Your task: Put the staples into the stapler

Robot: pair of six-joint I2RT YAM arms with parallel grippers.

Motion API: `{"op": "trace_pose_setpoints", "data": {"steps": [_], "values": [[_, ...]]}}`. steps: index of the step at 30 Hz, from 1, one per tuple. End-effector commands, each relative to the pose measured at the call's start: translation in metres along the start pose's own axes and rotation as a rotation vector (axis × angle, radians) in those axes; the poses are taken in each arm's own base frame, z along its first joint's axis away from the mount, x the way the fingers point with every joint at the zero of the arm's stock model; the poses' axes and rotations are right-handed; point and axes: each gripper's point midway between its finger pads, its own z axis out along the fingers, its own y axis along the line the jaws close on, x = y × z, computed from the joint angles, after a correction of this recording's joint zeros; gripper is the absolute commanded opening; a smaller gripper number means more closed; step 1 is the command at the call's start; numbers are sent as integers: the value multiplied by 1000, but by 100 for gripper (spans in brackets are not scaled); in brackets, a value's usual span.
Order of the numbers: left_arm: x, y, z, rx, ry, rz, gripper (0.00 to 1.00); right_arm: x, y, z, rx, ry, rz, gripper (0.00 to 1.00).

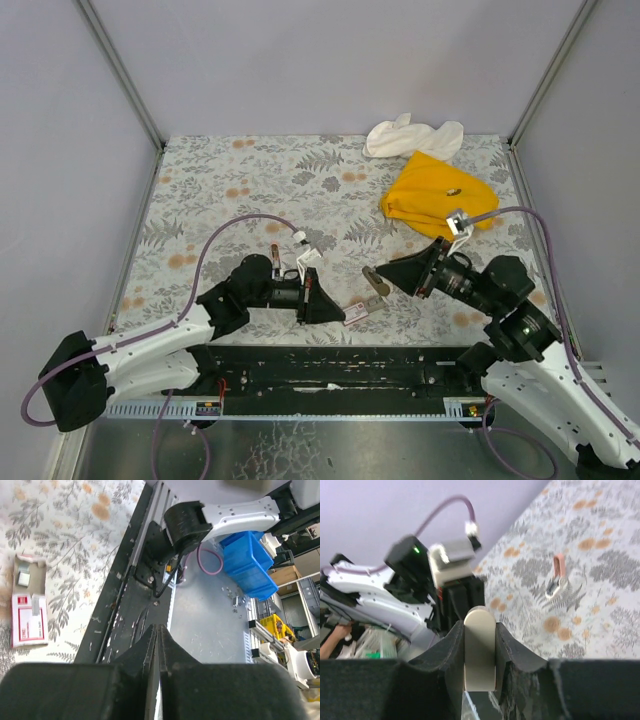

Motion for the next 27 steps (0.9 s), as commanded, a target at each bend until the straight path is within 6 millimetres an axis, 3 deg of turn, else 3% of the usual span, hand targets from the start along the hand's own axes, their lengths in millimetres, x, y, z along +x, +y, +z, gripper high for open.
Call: {"op": "trace_pose_setpoints", "data": {"steps": [1,4,6,10,13,15,20,27], "values": [[-2,3,-3,-8,-61,-45,0,-43,13,-7,-27,-223,-17,4],[-3,4,-4,-14,-76,-52,0,-41,11,-4,-39,-232,-16,4],[-7,5,-6,-38,-93,-46,8,-39,8,-2,-22,-211,-27,4],[-32,-4,-15,-71,-162,2,44,-31,2,4,8,-136,-51,4],[-59,-14,-23,-104,-230,33,64,-22,5,8,-23,-78,-64,4],[-75,-18,-27,-129,-266,35,73,-15,9,11,-64,-42,-70,4],[-105,-18,-25,-182,-321,18,72,-2,19,15,-157,22,-65,4],[-120,-30,-9,-91,-324,36,54,6,23,20,-210,68,-46,5]]}}
